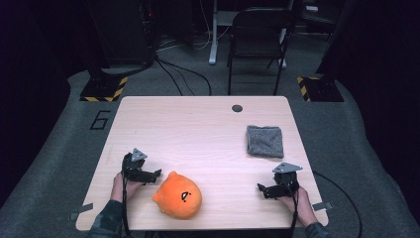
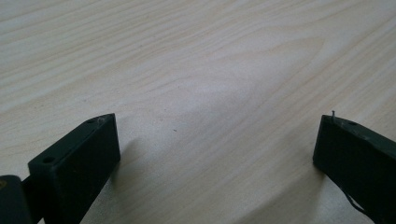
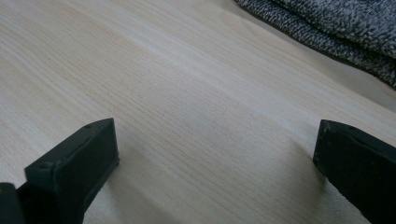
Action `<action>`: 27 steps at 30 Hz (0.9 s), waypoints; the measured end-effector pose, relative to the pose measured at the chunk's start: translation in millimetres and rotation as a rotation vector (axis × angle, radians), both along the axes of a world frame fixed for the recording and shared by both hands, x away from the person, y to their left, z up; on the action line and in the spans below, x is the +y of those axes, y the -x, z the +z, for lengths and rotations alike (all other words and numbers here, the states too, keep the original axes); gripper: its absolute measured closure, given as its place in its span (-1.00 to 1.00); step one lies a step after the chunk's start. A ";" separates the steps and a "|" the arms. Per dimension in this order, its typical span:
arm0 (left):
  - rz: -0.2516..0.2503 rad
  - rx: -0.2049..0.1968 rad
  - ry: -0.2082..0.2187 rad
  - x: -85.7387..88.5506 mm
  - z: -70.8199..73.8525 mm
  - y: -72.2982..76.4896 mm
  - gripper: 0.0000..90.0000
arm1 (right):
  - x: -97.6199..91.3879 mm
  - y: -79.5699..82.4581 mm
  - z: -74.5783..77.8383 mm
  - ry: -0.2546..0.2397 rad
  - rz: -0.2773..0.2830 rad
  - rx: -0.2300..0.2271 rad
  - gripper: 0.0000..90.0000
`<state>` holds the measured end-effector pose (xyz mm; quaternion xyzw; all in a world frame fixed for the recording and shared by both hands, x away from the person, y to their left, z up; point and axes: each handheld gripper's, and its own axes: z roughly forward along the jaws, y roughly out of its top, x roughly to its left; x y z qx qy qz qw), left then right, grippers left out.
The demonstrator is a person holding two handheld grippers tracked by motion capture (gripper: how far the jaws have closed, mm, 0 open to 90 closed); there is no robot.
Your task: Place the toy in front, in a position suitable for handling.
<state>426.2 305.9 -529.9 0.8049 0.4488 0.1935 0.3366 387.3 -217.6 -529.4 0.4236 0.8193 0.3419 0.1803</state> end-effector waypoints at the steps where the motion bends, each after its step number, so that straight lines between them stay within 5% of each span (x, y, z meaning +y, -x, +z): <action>1: 0.001 -0.007 0.004 0.0 -0.6 0.2 -0.99 | 0.0 0.0 0.0 0.000 0.000 0.000 -1.00; 13: -0.025 -0.010 0.013 2.2 4.9 3.7 -0.98 | 0.1 0.0 0.1 0.000 -0.002 0.004 -1.00; 27: -0.087 -0.081 0.107 6.5 48.5 25.1 -0.98 | 0.1 -0.2 0.2 -0.002 -0.002 0.005 -1.00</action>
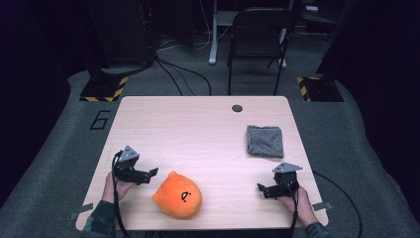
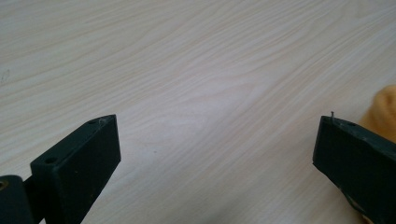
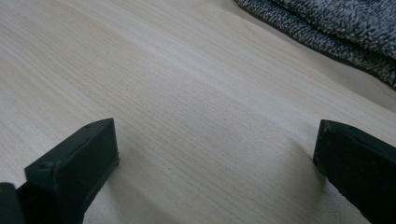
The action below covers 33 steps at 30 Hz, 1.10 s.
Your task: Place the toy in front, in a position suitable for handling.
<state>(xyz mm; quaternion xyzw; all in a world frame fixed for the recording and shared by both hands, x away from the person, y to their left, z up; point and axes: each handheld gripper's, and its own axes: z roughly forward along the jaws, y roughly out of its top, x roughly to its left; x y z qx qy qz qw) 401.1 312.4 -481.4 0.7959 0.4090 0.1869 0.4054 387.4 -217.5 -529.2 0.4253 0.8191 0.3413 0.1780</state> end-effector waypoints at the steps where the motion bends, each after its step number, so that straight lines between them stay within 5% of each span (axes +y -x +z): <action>1: -0.011 -0.002 0.000 -0.8 2.5 1.4 -0.98 | -0.1 0.0 0.0 0.001 0.001 0.000 -1.00; 18: -0.244 -0.004 0.061 -35.6 37.5 33.9 -1.00 | 0.0 -0.1 0.0 0.001 0.001 0.000 -1.00; 33: -0.401 0.073 0.020 -62.7 37.7 49.5 -1.00 | -0.1 -0.2 0.0 0.003 0.003 -0.003 -1.00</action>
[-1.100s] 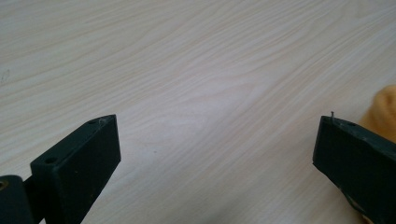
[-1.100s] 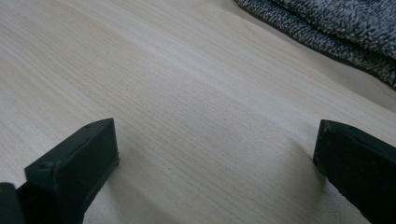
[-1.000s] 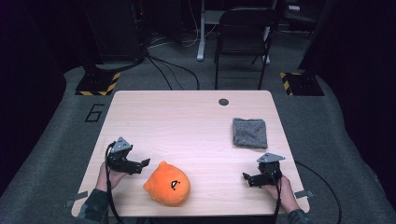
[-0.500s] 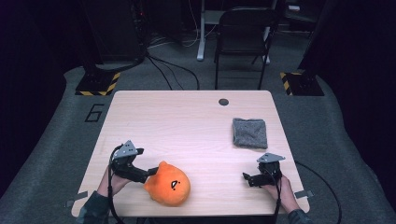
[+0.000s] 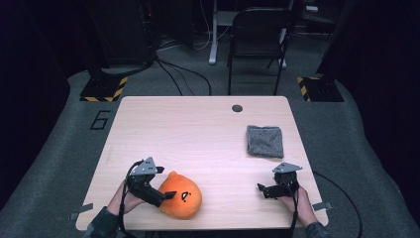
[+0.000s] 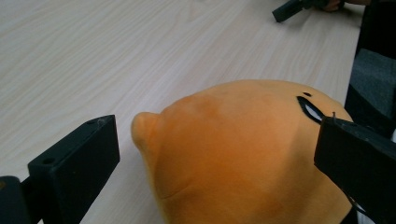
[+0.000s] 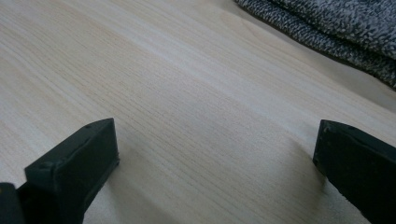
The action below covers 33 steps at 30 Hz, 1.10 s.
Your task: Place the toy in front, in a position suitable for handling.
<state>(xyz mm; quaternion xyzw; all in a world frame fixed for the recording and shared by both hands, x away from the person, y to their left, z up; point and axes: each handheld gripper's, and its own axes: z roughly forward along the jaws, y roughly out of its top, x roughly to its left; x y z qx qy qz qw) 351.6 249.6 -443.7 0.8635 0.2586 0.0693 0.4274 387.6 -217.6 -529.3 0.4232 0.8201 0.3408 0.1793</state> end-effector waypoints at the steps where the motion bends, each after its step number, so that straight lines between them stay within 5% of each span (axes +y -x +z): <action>1: -0.008 0.004 0.000 -0.8 -0.6 0.5 -1.00 | 0.0 0.0 0.0 0.000 0.000 0.000 -1.00; 7: -0.068 0.039 -0.026 -8.4 -12.2 -0.9 -0.93 | 0.0 0.0 0.0 0.000 0.000 0.000 -1.00; 16: -0.071 0.053 -0.035 -12.7 -20.5 -0.7 -0.61 | 0.0 0.1 0.0 -0.001 -0.001 0.001 -1.00; 27: -0.087 0.018 -0.033 -11.8 -24.0 2.1 0.24 | 0.1 0.2 0.0 -0.002 -0.003 0.002 -1.00; 33: -0.108 -0.024 -0.016 -13.0 -21.6 6.7 0.43 | 0.1 0.1 0.0 -0.002 -0.003 0.002 -1.00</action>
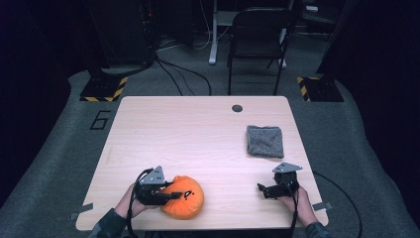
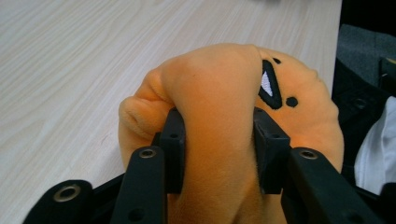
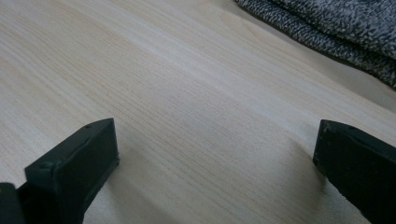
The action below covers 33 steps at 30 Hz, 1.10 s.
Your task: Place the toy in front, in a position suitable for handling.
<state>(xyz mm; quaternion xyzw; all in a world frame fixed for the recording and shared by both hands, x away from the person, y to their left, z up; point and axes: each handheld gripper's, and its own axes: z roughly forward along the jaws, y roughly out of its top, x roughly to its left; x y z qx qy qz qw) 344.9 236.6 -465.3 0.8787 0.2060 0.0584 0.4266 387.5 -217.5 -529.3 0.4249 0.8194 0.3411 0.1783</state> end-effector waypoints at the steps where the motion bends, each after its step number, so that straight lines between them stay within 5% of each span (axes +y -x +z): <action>1: -0.005 -0.004 0.006 0.3 0.7 0.6 0.45 | 0.0 0.0 0.1 0.001 0.000 0.000 -1.00; 12: 0.004 -0.061 0.082 -7.4 19.5 6.4 0.47 | -0.2 -0.1 0.1 0.000 0.001 0.000 -1.00; 33: 0.120 -0.145 0.058 -66.1 40.4 -26.2 0.43 | 0.2 -0.6 0.1 0.001 -0.002 0.004 -1.00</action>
